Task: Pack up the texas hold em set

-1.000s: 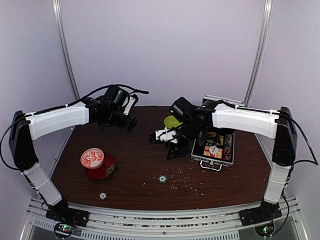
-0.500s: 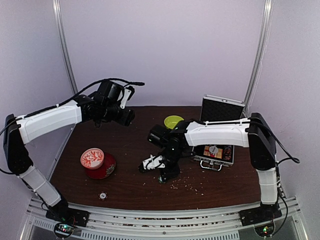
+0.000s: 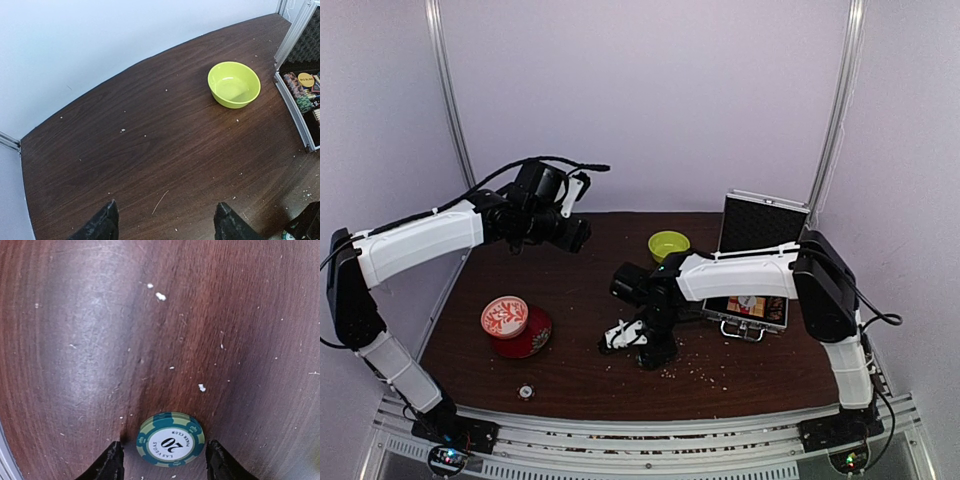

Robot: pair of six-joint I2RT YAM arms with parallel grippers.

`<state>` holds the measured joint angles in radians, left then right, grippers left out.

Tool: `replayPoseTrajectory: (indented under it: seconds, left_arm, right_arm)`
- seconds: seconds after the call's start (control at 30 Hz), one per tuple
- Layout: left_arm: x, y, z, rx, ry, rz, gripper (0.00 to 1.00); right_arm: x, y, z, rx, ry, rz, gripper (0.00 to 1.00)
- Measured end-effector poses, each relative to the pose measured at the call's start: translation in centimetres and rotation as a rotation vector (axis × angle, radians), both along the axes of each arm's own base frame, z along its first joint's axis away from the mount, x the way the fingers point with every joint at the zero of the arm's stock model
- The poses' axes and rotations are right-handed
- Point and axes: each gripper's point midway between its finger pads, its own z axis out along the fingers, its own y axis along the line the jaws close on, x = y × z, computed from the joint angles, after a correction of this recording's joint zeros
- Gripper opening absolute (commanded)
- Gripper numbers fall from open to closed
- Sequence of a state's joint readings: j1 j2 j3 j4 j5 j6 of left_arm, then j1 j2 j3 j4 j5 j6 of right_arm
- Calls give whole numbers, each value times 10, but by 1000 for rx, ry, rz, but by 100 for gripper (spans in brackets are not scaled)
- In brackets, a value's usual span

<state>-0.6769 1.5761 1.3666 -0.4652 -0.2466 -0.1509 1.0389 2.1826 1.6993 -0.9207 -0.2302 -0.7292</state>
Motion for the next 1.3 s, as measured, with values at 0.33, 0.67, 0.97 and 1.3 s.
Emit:
replayPoseTrajectory:
  seconds: [0.33, 0.67, 0.97, 1.3]
  left_arm:
    - [-2, -3, -1, -9, 8, -16, 66]
    - [-3, -4, -1, -12, 14, -23, 66]
    - [-4, -5, -2, -14, 19, -30, 66]
    - [-4, -6, -3, -13, 22, -36, 66]
  right_arm:
    - [2, 1, -4, -10, -6, -11, 55]
    - [5, 7, -5, -9, -3, -25, 54]
    - [5, 7, -6, -20, 4, -29, 46]
    - [4, 6, -5, -23, 11, -57, 31]
